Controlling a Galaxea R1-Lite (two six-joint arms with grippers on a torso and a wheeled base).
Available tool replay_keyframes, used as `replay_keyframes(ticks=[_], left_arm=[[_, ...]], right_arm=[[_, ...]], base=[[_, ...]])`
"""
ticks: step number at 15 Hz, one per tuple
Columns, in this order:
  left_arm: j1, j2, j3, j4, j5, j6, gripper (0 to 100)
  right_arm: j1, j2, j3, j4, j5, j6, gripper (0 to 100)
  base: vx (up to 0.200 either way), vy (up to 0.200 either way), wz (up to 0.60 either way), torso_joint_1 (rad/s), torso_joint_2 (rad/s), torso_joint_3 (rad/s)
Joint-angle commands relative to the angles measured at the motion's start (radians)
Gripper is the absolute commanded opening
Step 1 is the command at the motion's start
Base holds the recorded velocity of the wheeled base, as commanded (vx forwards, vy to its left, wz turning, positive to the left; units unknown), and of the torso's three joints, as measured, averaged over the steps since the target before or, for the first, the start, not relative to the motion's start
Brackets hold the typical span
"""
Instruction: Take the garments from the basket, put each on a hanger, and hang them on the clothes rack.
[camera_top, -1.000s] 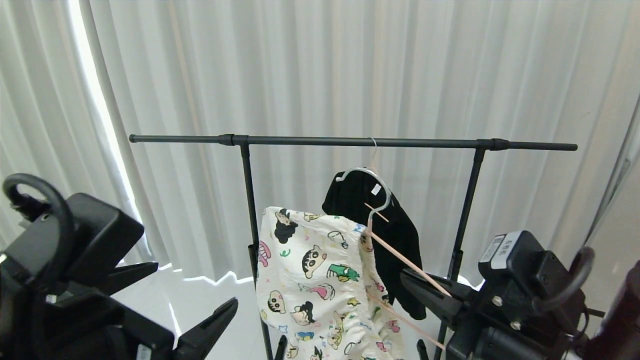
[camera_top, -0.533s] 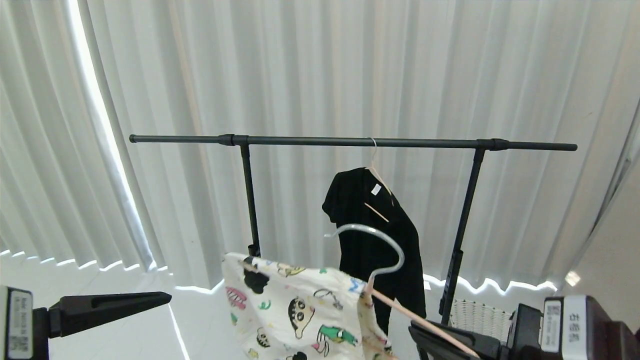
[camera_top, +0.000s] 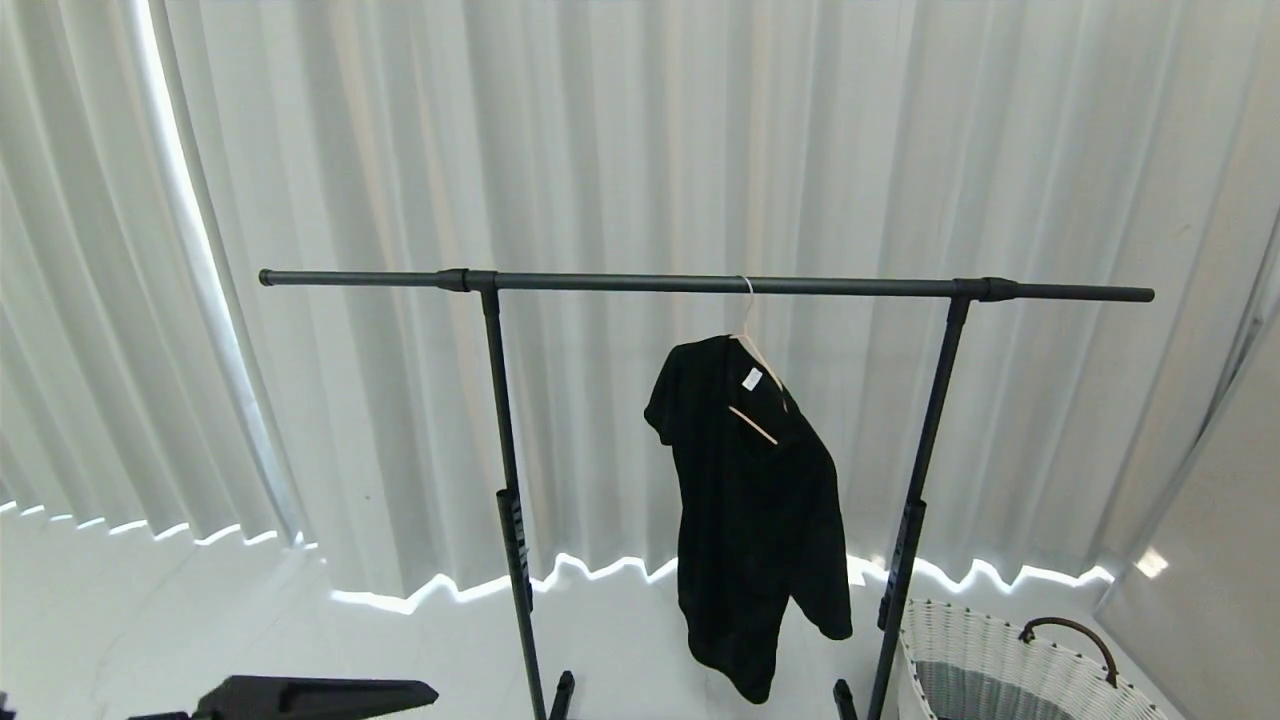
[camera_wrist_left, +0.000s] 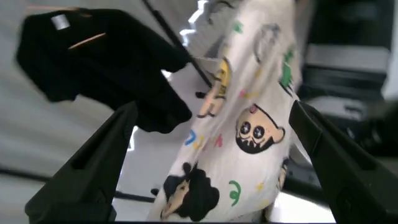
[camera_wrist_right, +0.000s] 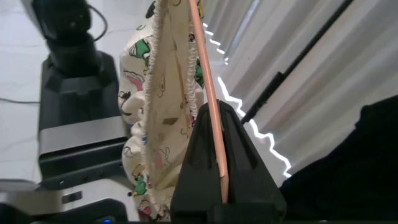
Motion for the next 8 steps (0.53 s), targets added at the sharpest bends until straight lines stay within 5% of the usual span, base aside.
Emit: replay_keyframes(ticks=[1,7,8], left_arm=[[0.001,0.012,0.024,-0.001,-0.016,0.011,100],[0.000,0.189,0.044,-0.124,-0.055,0.008,100],[0.000,0.192,0.056,-0.133,-0.057,0.006,0]], right_arm=[[0.029,0.005,0.003,0.000,0.000,0.000,0],[0.040,0.000,-0.002,0.000,0.000,-0.012,0],[0.040,-0.002,0.000,0.000,0.000,-0.016,0]], base=[[0.000,0.000,0.00,0.000,0.00,0.000],[0.000,0.000,0.00,0.000,0.00,0.000],[0.000,0.000,0.00,0.000,0.00,0.000]])
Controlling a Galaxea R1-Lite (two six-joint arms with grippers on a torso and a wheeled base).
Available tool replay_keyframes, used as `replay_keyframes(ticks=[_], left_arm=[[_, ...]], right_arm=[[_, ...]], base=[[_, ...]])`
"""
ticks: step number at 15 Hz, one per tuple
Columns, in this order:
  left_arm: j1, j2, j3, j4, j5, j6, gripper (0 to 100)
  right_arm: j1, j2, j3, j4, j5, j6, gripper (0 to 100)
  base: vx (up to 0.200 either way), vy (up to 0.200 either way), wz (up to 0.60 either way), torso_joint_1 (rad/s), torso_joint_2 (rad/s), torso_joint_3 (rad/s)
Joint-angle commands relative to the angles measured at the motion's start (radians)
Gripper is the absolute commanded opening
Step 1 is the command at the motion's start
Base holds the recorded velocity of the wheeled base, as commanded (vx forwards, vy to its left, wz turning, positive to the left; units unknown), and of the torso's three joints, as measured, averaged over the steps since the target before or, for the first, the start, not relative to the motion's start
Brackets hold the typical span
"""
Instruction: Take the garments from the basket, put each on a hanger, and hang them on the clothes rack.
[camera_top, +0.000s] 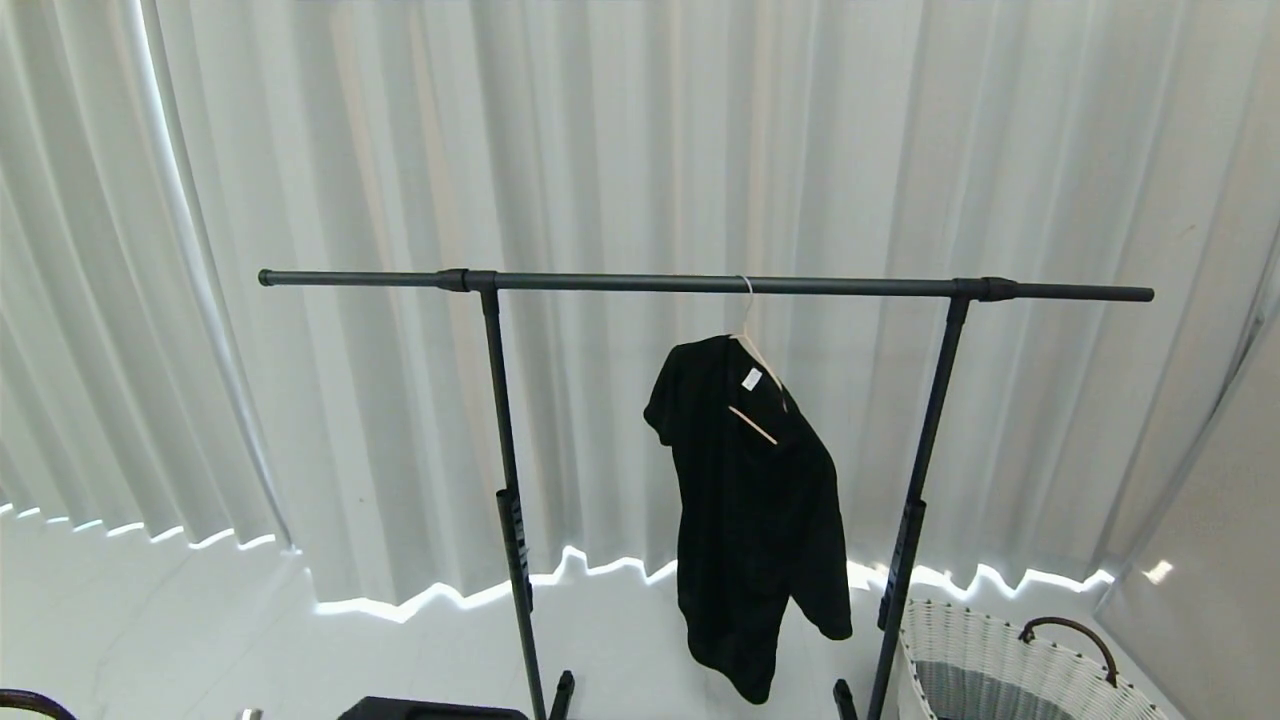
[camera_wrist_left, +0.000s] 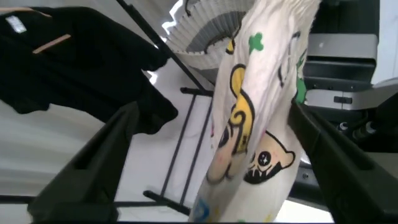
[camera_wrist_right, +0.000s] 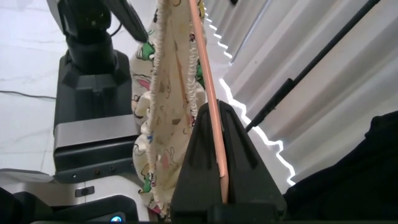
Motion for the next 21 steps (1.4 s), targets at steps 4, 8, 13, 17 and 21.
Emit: replay_keyframes(ticks=[4,8,13,17,21], left_arm=[[0.002,0.046,0.030,-0.011,0.001,0.003,0],[0.003,0.044,0.030,-0.011,0.001,0.001,0],[0.075,0.047,0.057,-0.012,0.081,0.004,0],[0.154,0.038,0.128,-0.017,0.257,0.004,0],[0.206,0.077,0.025,-0.101,0.292,-0.056,0]], right_arm=[[0.001,-0.007,0.000,-0.002,0.000,0.000,0],[-0.001,-0.015,0.014,-0.002,-0.001,-0.045,0],[-0.034,-0.017,0.022,-0.002,-0.029,-0.063,100],[-0.132,-0.017,0.074,0.000,-0.061,-0.051,100],[-0.159,0.012,0.079,0.119,-0.063,0.135,100]], base=[[0.000,0.000,0.00,0.000,0.00,0.000],[0.000,0.000,0.00,0.000,0.00,0.000],[0.000,0.000,0.00,0.000,0.00,0.000],[0.000,0.000,0.00,0.000,0.00,0.000],[0.000,0.000,0.00,0.000,0.00,0.000]])
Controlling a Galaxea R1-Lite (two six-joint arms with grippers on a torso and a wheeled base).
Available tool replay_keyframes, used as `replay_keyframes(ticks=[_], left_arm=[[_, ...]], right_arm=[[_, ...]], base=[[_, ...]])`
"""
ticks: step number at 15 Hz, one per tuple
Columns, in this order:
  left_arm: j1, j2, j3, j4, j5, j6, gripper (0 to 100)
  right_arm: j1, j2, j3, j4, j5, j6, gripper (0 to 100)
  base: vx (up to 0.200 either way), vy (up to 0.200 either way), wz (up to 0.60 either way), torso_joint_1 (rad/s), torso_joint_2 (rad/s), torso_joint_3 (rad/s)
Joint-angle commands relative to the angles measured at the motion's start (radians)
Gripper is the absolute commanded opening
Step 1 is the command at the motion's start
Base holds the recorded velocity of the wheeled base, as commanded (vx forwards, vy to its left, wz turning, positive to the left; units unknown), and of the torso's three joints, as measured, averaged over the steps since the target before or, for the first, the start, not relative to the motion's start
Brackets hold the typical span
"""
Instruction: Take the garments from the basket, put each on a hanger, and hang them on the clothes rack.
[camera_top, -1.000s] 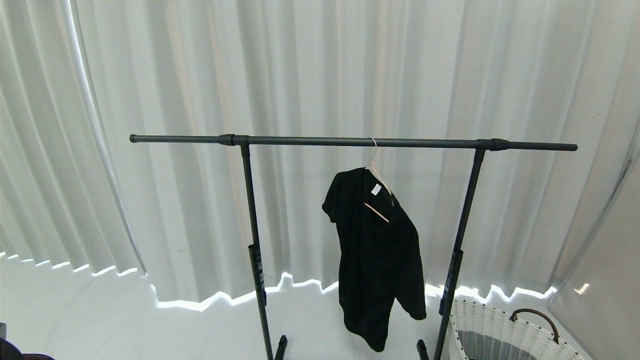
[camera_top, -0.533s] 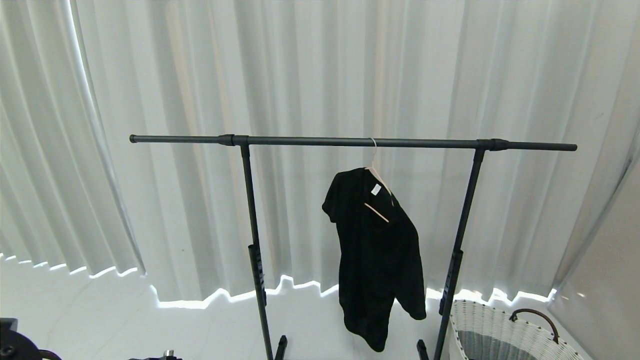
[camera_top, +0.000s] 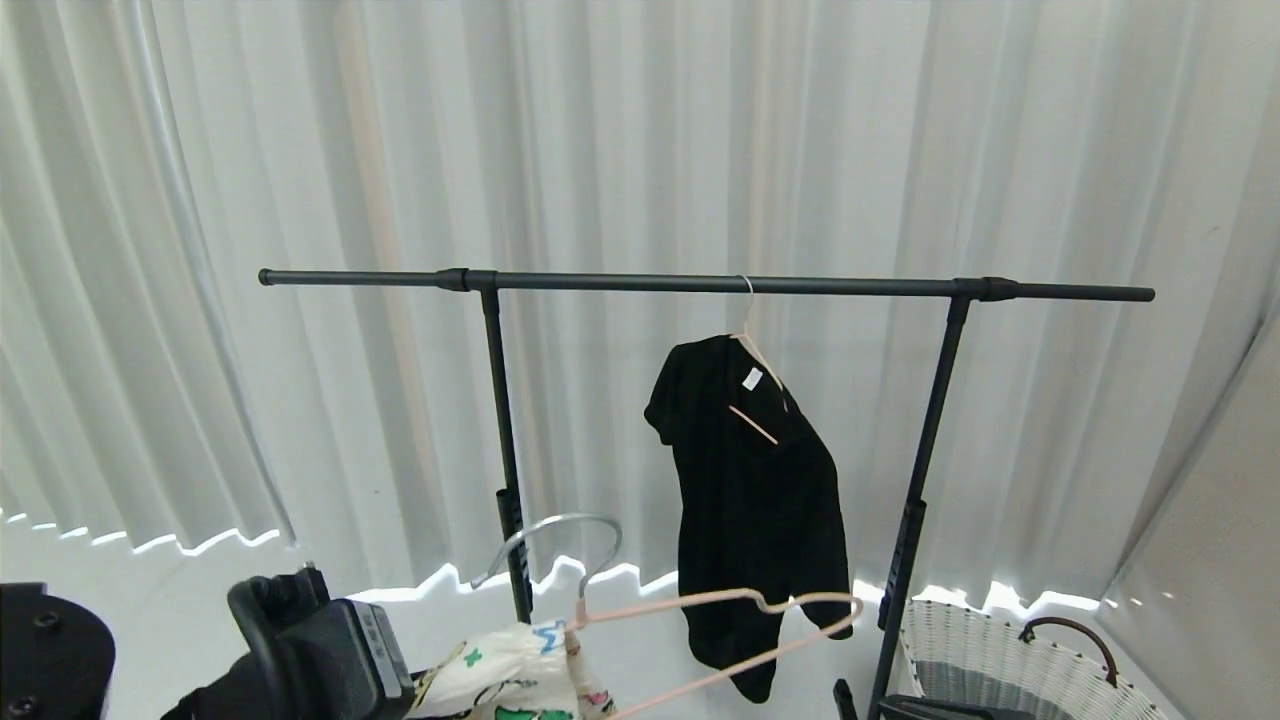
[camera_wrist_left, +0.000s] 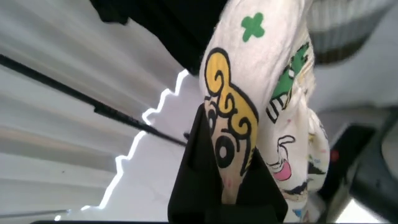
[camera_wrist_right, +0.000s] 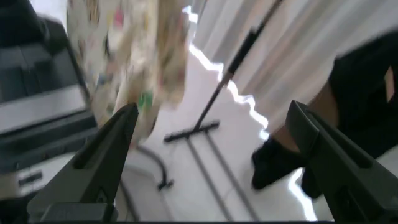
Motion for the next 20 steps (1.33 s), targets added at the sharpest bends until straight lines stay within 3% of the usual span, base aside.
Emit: replay_keyframes(ticks=[1,3,5,8,13,20], left_arm=[[0.016,0.024,-0.071,-0.003,0.004,-0.024,0],[0.016,0.028,-0.136,-0.003,0.007,-0.037,0],[0.016,0.022,-0.163,-0.003,0.036,-0.041,0],[0.015,0.012,-0.200,-0.003,0.038,-0.041,0],[-0.042,0.001,-0.240,-0.003,0.038,-0.032,0],[-0.070,-0.007,-0.266,-0.003,0.038,-0.032,0]], right_arm=[[-0.009,0.018,-0.021,0.072,-0.001,0.065,100],[-0.032,0.035,-0.172,0.263,0.001,0.278,100],[-0.113,0.075,-0.269,0.306,-0.001,0.388,100],[-0.190,0.139,-0.380,0.306,-0.001,0.444,100],[-0.164,0.259,-0.515,0.305,-0.004,0.453,100],[-0.067,0.320,-0.524,0.305,-0.005,0.454,100]], base=[[0.000,0.000,0.00,0.000,0.00,0.000],[0.000,0.000,0.00,0.000,0.00,0.000],[0.000,0.000,0.00,0.000,0.00,0.000],[0.000,0.000,0.00,0.000,0.00,0.000],[0.000,0.000,0.00,0.000,0.00,0.000],[0.000,0.000,0.00,0.000,0.00,0.000]])
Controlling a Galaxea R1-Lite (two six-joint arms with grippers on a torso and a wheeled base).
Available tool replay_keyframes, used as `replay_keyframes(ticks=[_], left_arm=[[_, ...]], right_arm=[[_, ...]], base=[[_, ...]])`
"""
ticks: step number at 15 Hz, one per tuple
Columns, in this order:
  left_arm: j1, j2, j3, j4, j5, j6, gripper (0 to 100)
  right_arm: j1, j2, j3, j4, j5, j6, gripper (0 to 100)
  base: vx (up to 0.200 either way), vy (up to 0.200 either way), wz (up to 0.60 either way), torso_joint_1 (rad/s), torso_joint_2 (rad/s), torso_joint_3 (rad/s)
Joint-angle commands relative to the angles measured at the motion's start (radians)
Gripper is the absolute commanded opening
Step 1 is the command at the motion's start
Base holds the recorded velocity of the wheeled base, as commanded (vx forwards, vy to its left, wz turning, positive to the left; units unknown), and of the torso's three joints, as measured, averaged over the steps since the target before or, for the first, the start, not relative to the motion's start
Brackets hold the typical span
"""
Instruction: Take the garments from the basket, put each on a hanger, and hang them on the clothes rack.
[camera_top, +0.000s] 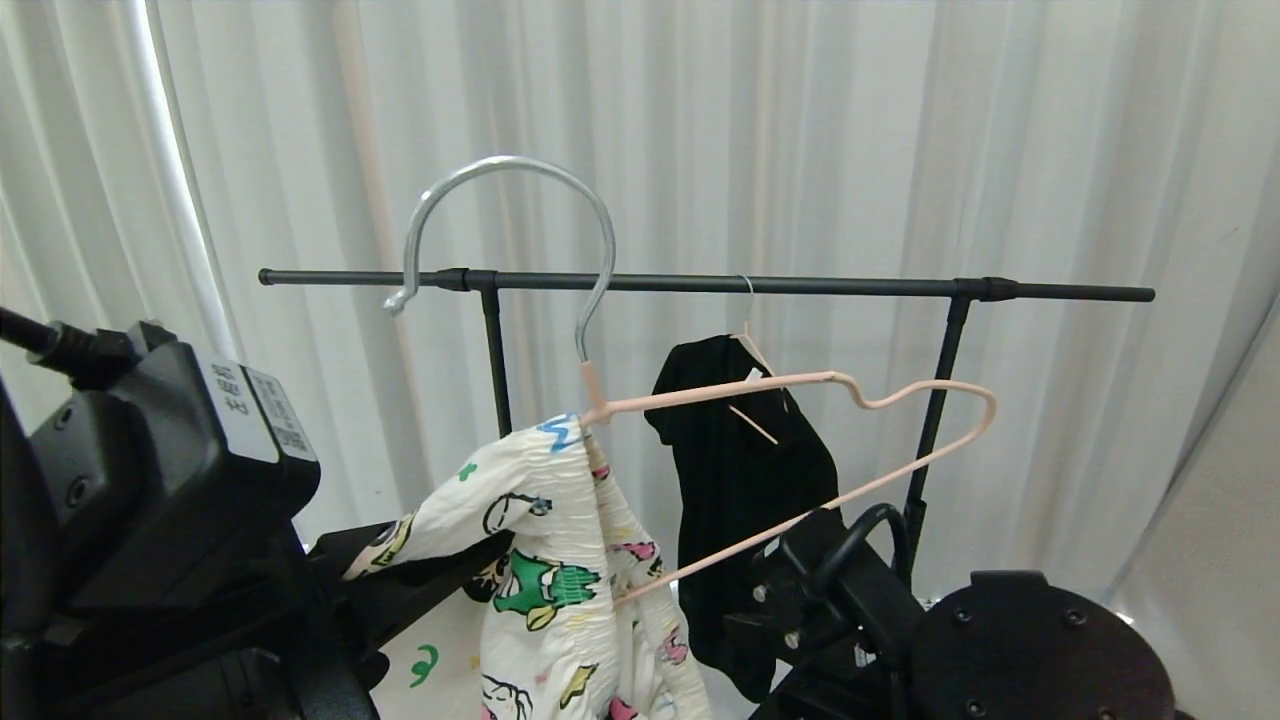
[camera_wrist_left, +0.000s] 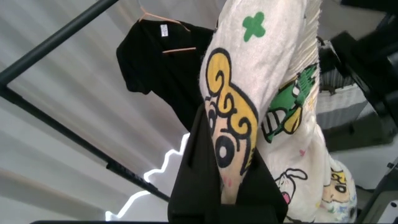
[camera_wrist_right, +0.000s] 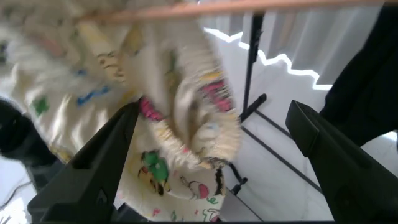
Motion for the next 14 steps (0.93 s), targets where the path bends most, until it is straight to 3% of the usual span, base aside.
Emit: replay_keyframes(ticks=[1,7,10,14], left_arm=[[-0.001,-0.004,-0.009,-0.001,0.000,0.000,0],[0.030,-0.044,0.017,-0.001,0.032,0.000,0],[0.033,-0.041,0.015,-0.001,0.034,0.000,0],[0.033,-0.044,0.014,-0.001,0.034,0.000,0]], right_arm=[[0.010,0.021,0.001,0.000,-0.002,0.000,100],[-0.055,-0.050,0.122,-0.002,-0.032,0.008,100],[-0.056,-0.137,0.130,0.000,-0.022,0.006,100],[-0.127,-0.131,0.096,-0.002,-0.015,-0.001,100]], base=[[0.000,0.000,0.00,0.000,0.00,0.000],[0.000,0.000,0.00,0.000,0.00,0.000],[0.000,0.000,0.00,0.000,0.00,0.000],[0.000,0.000,0.00,0.000,0.00,0.000]])
